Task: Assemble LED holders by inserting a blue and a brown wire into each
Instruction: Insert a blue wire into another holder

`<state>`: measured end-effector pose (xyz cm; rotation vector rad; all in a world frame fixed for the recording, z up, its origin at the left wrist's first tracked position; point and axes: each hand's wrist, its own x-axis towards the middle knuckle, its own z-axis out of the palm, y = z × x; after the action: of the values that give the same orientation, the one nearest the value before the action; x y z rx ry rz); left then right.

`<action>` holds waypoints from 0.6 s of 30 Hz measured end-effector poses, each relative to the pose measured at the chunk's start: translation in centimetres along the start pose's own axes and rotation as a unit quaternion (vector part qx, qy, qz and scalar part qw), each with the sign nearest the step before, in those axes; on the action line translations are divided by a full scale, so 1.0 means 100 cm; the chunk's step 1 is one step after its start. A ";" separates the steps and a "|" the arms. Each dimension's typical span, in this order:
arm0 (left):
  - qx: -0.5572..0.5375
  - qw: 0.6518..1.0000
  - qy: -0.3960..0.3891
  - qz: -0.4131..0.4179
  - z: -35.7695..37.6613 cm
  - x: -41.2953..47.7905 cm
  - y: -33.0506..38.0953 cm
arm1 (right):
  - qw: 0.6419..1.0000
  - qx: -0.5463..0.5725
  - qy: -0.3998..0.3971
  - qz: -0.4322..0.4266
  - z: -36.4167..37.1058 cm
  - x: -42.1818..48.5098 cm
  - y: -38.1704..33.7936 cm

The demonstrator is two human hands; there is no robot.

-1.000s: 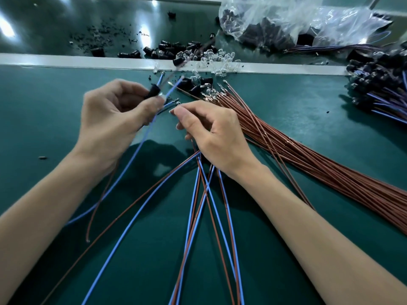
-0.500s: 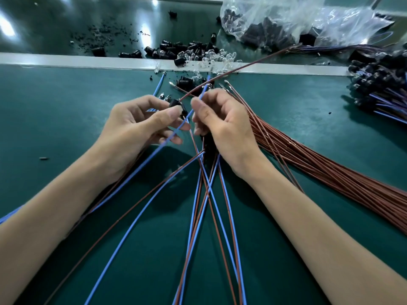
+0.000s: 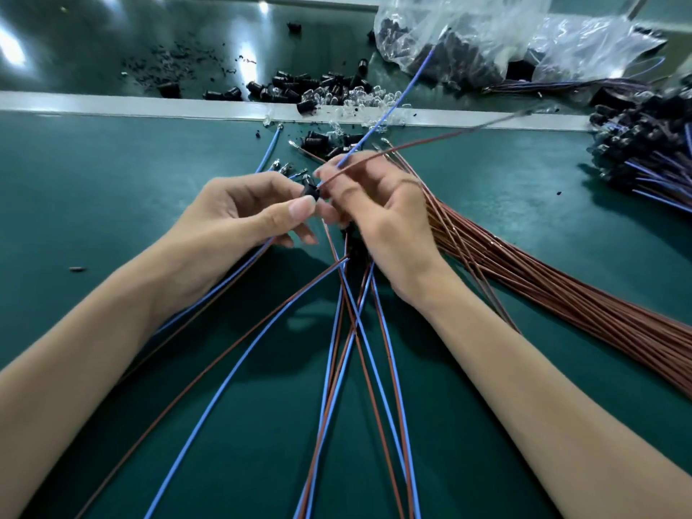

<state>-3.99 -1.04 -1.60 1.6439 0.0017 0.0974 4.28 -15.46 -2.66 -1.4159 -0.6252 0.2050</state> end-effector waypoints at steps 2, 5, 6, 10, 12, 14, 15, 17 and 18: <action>0.016 1.000 0.006 -0.008 -0.001 0.001 0.001 | 1.000 -0.031 -0.007 -0.004 0.002 -0.001 0.000; 0.053 0.998 -0.012 -0.020 -0.003 0.001 0.005 | 0.998 0.009 0.067 0.008 0.000 0.004 -0.002; 0.065 0.998 -0.014 -0.021 -0.004 0.001 0.005 | 0.995 0.014 0.095 0.010 0.000 0.005 -0.002; 0.082 0.996 -0.006 -0.026 -0.005 0.002 0.005 | 0.985 0.049 0.163 -0.002 0.000 0.009 -0.002; 0.086 0.996 0.001 -0.022 -0.006 0.002 0.004 | 0.983 0.079 0.164 -0.007 -0.002 0.009 -0.002; 0.084 0.996 0.014 -0.016 -0.005 0.003 0.002 | 0.993 0.051 0.103 -0.010 -0.003 0.007 0.001; 0.082 0.996 0.021 -0.013 -0.004 0.003 0.002 | 0.998 0.010 0.059 -0.010 -0.002 0.005 0.002; 0.083 0.996 0.026 -0.007 -0.001 0.003 0.002 | 0.997 -0.073 0.007 -0.014 0.000 0.002 0.004; 0.090 0.996 0.028 -0.005 -0.001 0.003 0.002 | 0.996 -0.091 0.007 -0.018 0.002 0.002 0.005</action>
<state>-3.67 -0.97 -1.36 1.8207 0.0627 0.1397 4.48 -15.14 -3.08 -1.5797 -0.6699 0.1115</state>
